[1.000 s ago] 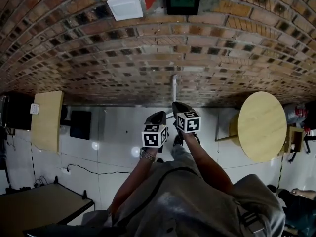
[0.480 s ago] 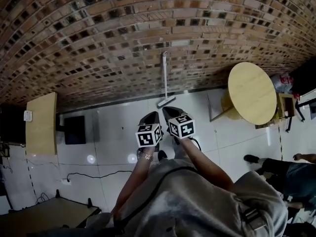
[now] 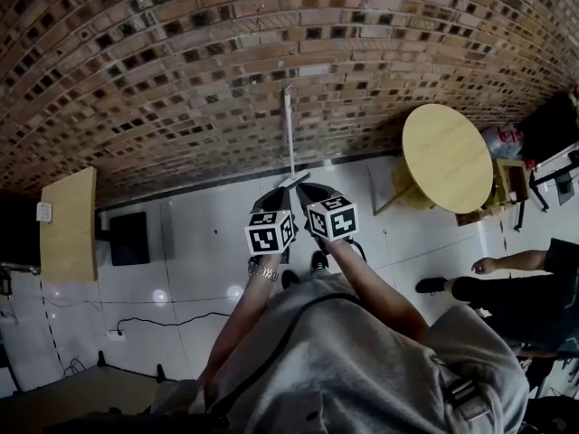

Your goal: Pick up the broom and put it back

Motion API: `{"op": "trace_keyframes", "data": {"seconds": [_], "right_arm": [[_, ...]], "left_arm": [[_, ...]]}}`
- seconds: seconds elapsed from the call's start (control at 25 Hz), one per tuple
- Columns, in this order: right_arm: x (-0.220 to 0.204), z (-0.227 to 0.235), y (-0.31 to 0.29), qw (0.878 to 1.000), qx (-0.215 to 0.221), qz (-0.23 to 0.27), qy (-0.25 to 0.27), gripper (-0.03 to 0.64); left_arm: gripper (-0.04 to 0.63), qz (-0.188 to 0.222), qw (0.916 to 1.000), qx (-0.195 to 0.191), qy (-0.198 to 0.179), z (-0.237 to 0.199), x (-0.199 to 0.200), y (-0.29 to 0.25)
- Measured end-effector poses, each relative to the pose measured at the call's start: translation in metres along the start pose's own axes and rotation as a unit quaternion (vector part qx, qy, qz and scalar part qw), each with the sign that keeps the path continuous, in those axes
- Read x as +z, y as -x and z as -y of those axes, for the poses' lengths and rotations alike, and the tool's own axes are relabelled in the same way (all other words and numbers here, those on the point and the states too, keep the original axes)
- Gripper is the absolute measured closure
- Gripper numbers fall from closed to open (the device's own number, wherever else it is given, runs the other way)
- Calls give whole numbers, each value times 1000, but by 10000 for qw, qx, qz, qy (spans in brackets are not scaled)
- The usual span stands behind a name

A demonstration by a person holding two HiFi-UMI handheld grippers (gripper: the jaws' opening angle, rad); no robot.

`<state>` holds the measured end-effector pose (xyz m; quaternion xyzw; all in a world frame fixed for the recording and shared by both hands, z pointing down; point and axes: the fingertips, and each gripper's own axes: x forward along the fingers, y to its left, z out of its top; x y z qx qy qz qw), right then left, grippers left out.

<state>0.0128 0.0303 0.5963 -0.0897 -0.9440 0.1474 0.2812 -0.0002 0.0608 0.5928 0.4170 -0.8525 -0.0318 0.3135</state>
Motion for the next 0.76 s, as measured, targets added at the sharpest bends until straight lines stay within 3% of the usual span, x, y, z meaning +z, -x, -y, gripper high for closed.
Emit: {"op": "trace_keyframes", "data": {"seconds": [0.76], "right_arm": [[17, 37, 17, 9999, 163, -19, -25, 632]], "left_arm": [[615, -62, 9998, -26, -198, 39, 12, -44]]}}
